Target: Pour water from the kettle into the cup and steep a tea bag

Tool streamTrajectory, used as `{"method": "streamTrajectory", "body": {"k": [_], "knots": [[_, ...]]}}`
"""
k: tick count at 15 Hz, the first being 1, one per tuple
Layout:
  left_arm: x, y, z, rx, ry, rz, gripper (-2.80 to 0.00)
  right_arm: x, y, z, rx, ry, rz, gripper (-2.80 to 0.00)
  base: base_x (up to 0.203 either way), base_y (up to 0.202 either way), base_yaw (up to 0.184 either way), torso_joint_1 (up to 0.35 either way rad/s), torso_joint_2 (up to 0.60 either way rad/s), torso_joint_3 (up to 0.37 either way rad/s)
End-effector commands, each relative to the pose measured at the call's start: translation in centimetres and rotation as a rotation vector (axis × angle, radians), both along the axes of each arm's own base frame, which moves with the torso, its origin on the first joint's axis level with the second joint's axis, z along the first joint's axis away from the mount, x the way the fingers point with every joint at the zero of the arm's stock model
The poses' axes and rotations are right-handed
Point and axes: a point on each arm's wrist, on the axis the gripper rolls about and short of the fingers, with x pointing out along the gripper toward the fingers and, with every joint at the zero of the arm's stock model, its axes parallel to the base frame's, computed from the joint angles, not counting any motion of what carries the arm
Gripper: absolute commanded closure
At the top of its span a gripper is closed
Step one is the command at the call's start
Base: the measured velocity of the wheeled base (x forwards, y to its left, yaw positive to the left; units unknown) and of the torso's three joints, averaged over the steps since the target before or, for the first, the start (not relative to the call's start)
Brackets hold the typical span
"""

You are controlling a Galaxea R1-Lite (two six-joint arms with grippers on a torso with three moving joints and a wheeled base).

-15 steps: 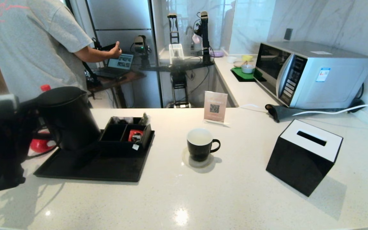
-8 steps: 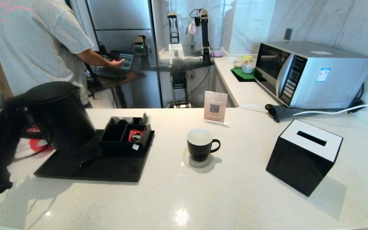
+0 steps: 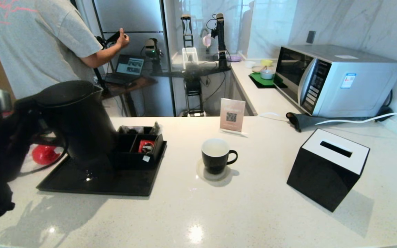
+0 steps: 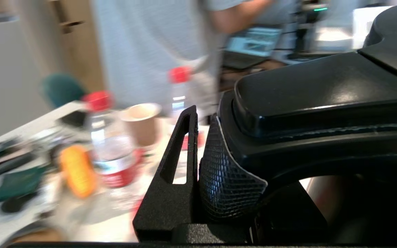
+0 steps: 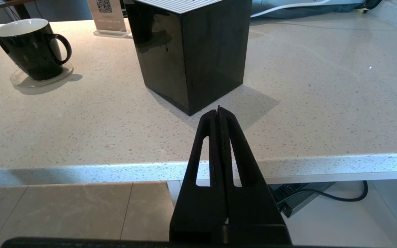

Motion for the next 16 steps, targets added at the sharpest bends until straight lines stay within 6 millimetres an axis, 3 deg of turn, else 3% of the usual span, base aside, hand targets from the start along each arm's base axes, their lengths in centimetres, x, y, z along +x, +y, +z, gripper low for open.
{"method": "streamTrajectory", "body": {"k": [1, 16], "knots": [[-0.6, -2.1, 1.3, 0.014, -0.070, -0.063, 0.00, 0.0, 0.0, 0.0, 0.000, -0.001, 0.000, 0.00, 0.000, 0.000, 0.000, 0.000, 0.00, 0.000], [-2.8, -13.3, 2.7, -0.015, -0.060, -0.469, 0.00, 0.0, 0.0, 0.0, 0.000, -0.001, 0.000, 0.00, 0.000, 0.000, 0.000, 0.000, 0.00, 0.000]]}}
